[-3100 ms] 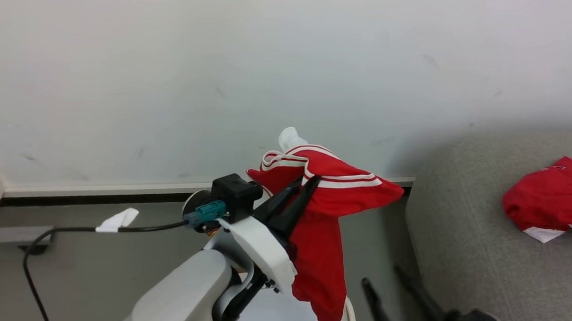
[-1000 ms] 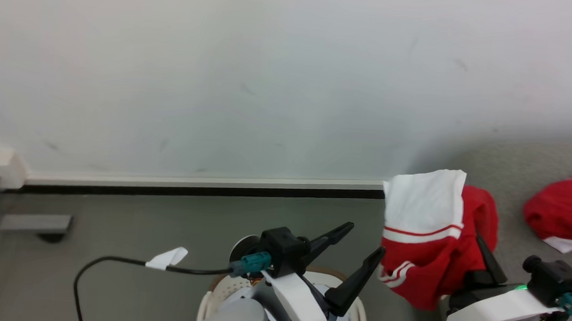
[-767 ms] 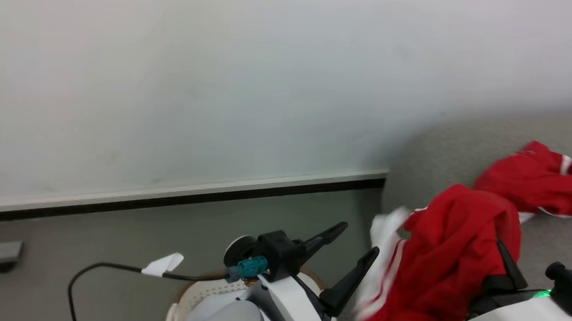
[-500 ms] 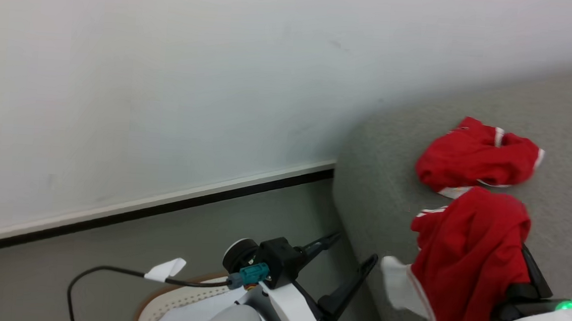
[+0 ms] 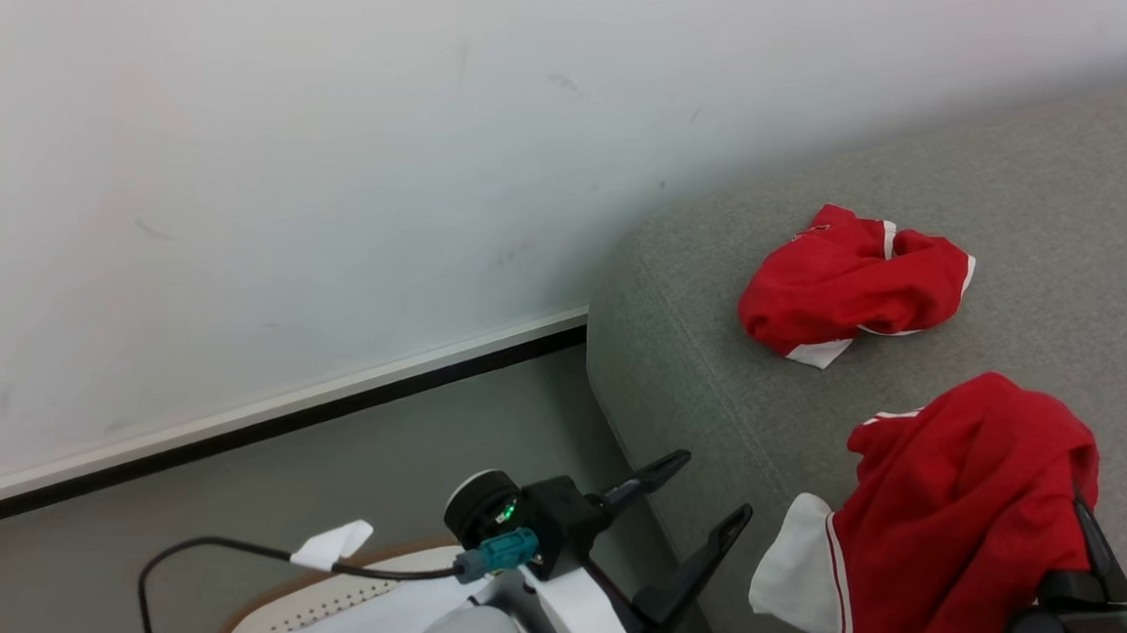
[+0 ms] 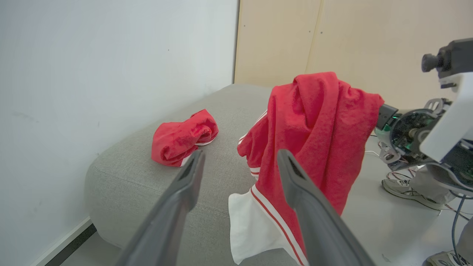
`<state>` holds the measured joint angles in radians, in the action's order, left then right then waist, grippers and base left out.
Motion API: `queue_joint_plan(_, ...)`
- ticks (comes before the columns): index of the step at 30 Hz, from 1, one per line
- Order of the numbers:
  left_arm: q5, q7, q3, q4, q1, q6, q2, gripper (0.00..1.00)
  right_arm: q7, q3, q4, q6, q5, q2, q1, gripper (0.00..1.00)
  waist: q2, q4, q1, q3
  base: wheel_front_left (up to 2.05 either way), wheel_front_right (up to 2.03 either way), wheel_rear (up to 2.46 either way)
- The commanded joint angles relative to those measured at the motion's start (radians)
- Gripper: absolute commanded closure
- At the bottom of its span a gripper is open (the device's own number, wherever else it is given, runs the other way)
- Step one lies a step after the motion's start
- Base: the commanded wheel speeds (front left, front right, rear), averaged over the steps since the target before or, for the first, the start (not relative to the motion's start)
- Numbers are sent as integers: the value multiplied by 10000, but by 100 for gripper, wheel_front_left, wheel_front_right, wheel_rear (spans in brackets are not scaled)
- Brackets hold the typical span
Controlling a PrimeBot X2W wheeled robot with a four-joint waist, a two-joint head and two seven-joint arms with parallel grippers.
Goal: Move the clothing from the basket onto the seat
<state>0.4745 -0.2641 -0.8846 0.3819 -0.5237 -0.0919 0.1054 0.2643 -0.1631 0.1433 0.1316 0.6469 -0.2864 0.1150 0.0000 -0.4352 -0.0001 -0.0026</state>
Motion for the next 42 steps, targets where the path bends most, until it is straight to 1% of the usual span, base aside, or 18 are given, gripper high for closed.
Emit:
queue_joint_plan(1,-170,-1,73,6,163,-35,-10,0,-1,71,-85,-19,57,-119,11,100,0,23,1,30,0,0,0)
queue_joint_plan(4,-492,-1,197,-20,115,-44,3,0,-1,141,-208,-19,76,-246,346,100,0,88,1,253,0,0,0)
queue_joint_plan(8,-874,-1,361,-103,-174,-70,92,0,-2,286,-353,-19,283,-469,1054,100,0,243,1,885,0,0,0)
queue_joint_plan(12,-1197,-2,393,-41,-473,-134,191,0,-46,477,-335,-19,695,-948,2131,100,0,455,1,1686,0,0,0)
queue_joint_plan(14,-1310,-2,372,-11,-667,-175,267,0,-139,714,-238,-19,941,-1305,2747,100,0,572,1,2153,0,0,0)
queue_joint_plan(15,-1310,-2,372,-11,-667,-175,267,0,-139,714,-238,-19,941,-1305,2747,100,0,572,1,2153,0,0,0)
queue_joint_plan(17,-1374,-2,355,-2,-882,-190,351,0,-225,982,-91,-19,1331,-1607,3374,100,0,700,1,2661,0,0,0)
queue_joint_plan(21,-1526,29,326,-14,-1367,-233,582,0,-398,1609,629,-19,2075,-2393,4764,100,0,1013,1,3650,0,0,0)
queue_joint_plan(24,-1627,97,330,-126,-1697,-251,715,0,-433,2045,1469,-19,2311,-3045,5757,100,0,1315,1,4387,0,0,0)
queue_joint_plan(28,-1701,222,430,-273,-2056,-221,942,0,-377,2367,2778,-19,2464,-3453,6912,100,0,1682,1,5219,0,0,0)
queue_joint_plan(30,-1736,258,469,-346,-2191,-188,1018,0,-412,2287,3517,-19,2417,-3534,7384,100,0,1847,1,5554,0,0,0)
queue_joint_plan(34,-1809,325,505,-463,-2366,-123,1157,0,-606,1773,5163,-19,2088,-3448,8037,100,0,2094,1,6005,0,0,0)
queue_joint_plan(38,-1795,299,496,-454,-2435,-75,1146,0,-1192,821,6498,-19,1630,-3168,8377,100,0,2221,1,6080,0,0,0)
queue_joint_plan(40,-1730,255,497,-385,-2388,-62,1117,0,-1721,282,6995,-21,1503,-3028,8409,100,0,2235,1,5970,0,0,0)
queue_joint_plan(41,-1688,238,494,-357,-2356,-54,1082,0,-1990,59,7187,-19,1473,-3021,8425,94,0,2233,1,5900,0,0,0)
queue_joint_plan(42,-1652,215,489,-323,-2315,-47,1057,0,-2328,-203,7368,-21,1455,-3004,8417,79,0,2225,1,5820,0,0,0)
